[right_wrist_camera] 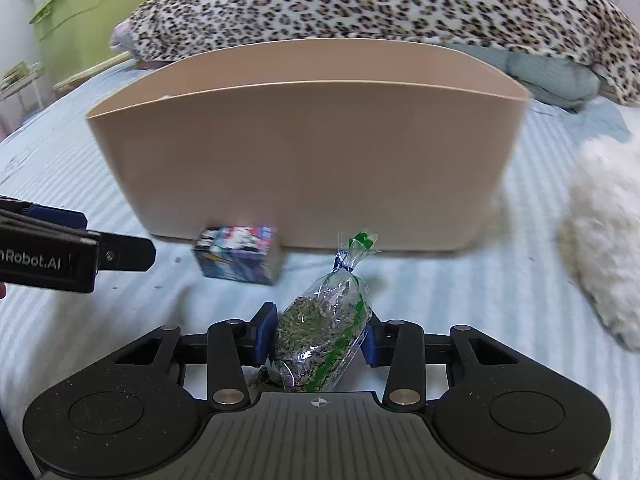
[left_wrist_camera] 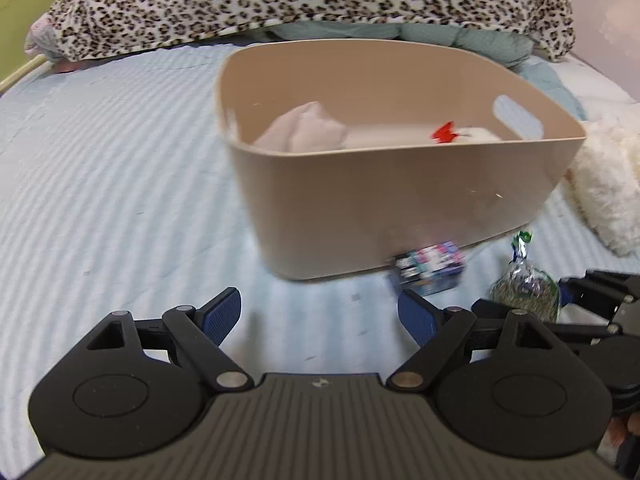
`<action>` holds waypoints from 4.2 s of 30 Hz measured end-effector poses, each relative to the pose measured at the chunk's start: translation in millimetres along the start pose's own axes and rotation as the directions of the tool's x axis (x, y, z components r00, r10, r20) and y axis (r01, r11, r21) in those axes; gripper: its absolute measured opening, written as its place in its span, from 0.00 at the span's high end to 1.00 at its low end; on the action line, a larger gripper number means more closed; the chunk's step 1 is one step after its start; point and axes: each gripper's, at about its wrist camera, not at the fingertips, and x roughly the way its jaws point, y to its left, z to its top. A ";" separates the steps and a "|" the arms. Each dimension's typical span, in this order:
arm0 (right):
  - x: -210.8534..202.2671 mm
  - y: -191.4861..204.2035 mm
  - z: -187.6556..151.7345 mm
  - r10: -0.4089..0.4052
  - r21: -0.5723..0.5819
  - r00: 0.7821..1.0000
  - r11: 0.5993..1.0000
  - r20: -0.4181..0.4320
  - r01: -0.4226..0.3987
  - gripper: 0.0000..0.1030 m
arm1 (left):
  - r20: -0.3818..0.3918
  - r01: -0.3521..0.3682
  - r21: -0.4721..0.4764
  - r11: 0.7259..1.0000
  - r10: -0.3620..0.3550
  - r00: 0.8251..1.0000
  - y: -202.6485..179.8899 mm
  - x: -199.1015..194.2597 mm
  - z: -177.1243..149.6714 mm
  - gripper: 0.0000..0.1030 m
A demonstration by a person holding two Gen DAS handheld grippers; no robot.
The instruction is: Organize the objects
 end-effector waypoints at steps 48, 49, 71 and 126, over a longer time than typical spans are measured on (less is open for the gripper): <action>-73.5 -44.8 6.2 0.001 0.142 0.987 0.990 0.159 -0.024 0.68 | 0.112 0.090 0.035 0.995 -0.093 0.989 -31.9 -34.8 -7.0 0.76; -78.2 -45.2 8.9 0.003 0.143 0.985 0.989 0.172 -0.028 0.68 | 0.129 0.090 0.040 0.995 -0.094 0.987 -31.7 -41.9 -4.9 0.76; -79.7 -28.3 132.4 -0.037 0.076 0.928 0.997 0.370 0.009 0.68 | 0.319 -0.067 0.022 0.998 0.056 0.946 -19.3 -55.2 97.8 0.76; -188.3 1.1 42.9 -0.087 0.072 0.966 0.995 0.243 0.071 0.16 | 0.123 -0.134 -0.082 0.988 0.143 0.982 -28.6 -139.9 6.0 0.11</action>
